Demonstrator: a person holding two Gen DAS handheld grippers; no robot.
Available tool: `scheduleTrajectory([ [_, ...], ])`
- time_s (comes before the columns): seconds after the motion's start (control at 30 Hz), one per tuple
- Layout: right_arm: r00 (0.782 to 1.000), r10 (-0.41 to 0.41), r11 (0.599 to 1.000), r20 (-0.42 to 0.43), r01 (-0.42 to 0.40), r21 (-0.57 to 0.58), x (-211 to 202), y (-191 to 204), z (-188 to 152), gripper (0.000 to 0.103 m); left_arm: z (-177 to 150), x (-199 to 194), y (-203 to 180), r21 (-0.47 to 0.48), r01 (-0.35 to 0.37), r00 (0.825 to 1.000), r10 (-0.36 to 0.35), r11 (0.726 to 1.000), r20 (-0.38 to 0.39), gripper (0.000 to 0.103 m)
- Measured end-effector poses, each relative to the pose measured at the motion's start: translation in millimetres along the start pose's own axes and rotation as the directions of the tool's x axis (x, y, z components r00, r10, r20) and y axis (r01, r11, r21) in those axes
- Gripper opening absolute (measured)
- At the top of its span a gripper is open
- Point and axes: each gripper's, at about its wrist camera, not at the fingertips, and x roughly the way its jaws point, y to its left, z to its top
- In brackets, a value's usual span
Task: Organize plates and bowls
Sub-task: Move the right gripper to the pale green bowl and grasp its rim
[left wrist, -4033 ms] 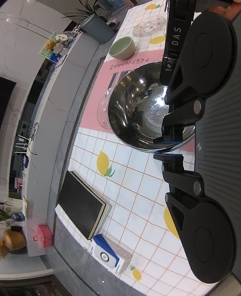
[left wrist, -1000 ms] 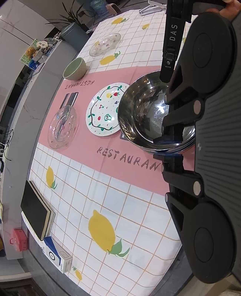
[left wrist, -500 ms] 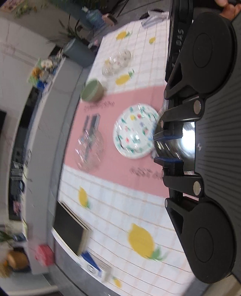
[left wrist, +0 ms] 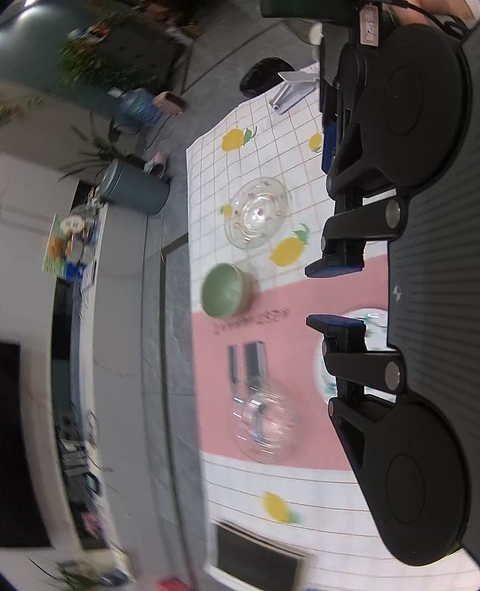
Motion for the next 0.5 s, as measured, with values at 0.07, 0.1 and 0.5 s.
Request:
scheduleTrajectory([
  [0.07,1.000,-0.008,1.000,0.015,0.008,0.010,4.6,-8.3,13.8,0.040,14.0,12.5,-10.1,0.051,-0.012,1.000,0.011,0.999,0.022,0.028],
  [0.1,1.000,-0.009,1.000,0.022,0.009,0.014,7.9,-12.2,21.0,0.040,20.6,19.4,-13.6,0.073,-0.013,1.000,0.011,0.997,0.029,0.029],
  [0.5,0.999,-0.034,0.996,0.021,0.032,0.086,90.1,-46.6,96.7,0.042,77.9,148.8,8.4,0.067,0.014,0.998,-0.009,0.998,-0.067,0.029],
])
